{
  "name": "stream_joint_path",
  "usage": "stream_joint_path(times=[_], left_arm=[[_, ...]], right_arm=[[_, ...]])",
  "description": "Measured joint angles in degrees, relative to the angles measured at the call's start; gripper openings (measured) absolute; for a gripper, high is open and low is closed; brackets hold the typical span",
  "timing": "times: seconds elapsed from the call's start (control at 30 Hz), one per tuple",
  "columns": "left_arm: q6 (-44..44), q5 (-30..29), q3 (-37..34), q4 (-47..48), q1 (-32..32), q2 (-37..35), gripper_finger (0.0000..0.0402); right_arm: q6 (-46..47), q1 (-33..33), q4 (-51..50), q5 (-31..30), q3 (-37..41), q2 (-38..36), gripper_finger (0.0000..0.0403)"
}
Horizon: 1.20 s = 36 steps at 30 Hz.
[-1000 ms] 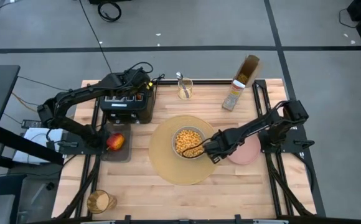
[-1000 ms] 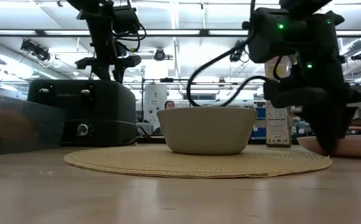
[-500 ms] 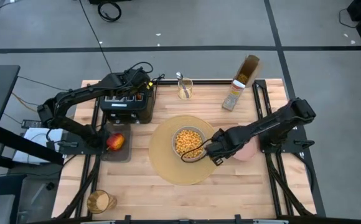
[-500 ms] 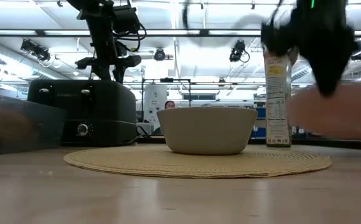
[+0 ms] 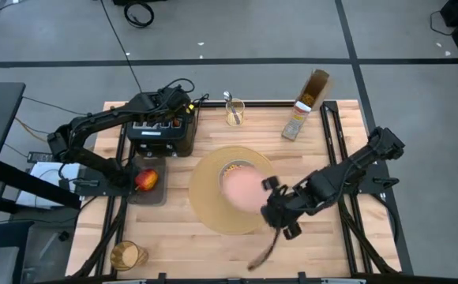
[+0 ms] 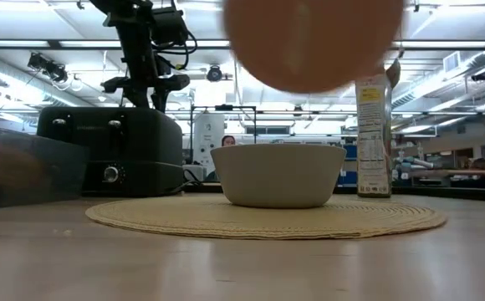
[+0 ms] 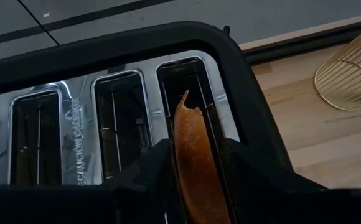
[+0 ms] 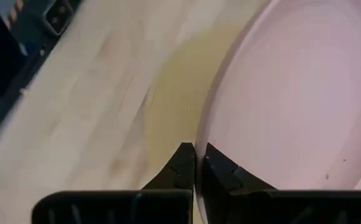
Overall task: Arrange a breakfast setting
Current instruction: Put the pink plate on the table mat to the bottom left of the gray bowl
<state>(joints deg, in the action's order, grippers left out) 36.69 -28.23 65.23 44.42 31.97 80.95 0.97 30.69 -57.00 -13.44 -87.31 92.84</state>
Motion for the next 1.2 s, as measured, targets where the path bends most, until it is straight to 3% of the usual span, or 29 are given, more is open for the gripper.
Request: stream_joint_path(times=[0.33,0.63,0.93,1.2], left_arm=[[-0.85,0.00,0.00,-0.10,0.00,0.02,0.0149],[-2.06,0.00,0.00,-0.13,0.00,0.02,0.0149],[-1.88,0.00,0.00,-0.13,0.00,0.02,0.0149],[-1.36,0.00,0.00,-0.11,0.00,0.02,0.0149]], right_arm=[[-38.54,-3.53,21.26,0.33,2.19,11.62,0.0014],[-53.59,-3.15,26.28,4.01,2.23,21.76,0.0014],[-56.69,-3.74,31.31,3.18,2.23,27.96,0.0014],[-54.62,-5.39,33.26,2.50,2.19,29.02,0.0024]])
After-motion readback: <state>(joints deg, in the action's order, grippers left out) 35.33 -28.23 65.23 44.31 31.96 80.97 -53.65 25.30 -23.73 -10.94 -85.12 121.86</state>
